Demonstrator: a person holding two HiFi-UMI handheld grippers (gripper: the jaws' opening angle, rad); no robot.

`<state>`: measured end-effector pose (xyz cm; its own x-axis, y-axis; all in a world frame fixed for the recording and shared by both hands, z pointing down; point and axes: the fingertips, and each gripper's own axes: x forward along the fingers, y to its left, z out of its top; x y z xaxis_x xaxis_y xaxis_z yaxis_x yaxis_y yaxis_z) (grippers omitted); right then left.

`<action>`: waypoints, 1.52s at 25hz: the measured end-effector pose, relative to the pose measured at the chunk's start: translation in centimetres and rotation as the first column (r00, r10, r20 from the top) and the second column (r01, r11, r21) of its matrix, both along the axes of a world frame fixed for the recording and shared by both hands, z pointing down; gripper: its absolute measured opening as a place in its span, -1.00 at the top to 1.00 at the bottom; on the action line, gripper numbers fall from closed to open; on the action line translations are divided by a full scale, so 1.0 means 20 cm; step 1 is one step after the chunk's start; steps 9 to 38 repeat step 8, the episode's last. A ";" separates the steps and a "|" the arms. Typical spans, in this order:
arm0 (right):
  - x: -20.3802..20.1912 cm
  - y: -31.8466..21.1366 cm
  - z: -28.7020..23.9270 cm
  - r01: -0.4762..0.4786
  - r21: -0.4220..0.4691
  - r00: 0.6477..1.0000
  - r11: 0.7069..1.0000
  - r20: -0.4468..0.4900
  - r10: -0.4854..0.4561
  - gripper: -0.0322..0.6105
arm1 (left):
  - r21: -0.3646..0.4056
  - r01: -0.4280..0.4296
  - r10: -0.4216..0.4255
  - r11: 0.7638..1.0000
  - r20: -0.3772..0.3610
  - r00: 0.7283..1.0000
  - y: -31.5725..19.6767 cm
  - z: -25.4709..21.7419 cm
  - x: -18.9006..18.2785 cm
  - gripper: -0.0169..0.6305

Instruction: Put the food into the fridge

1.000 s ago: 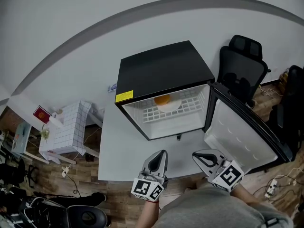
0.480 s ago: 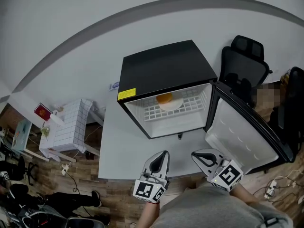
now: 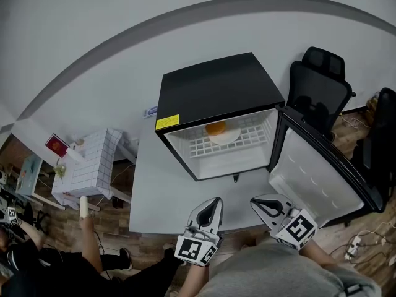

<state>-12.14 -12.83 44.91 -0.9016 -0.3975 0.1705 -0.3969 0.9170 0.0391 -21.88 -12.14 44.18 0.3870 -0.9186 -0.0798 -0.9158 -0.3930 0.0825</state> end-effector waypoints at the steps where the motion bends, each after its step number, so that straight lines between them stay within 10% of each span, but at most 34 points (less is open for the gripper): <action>1: 0.00 0.00 0.00 0.000 0.001 1.000 1.000 0.002 0.000 0.87 | 0.000 -0.001 0.001 1.000 -0.002 1.000 0.00 0.00 0.00 0.91; 38: -0.03 0.04 0.00 0.065 0.049 0.996 0.997 0.052 -0.067 0.87 | 0.007 -0.011 0.011 1.000 -0.002 1.000 0.00 -0.01 0.02 0.91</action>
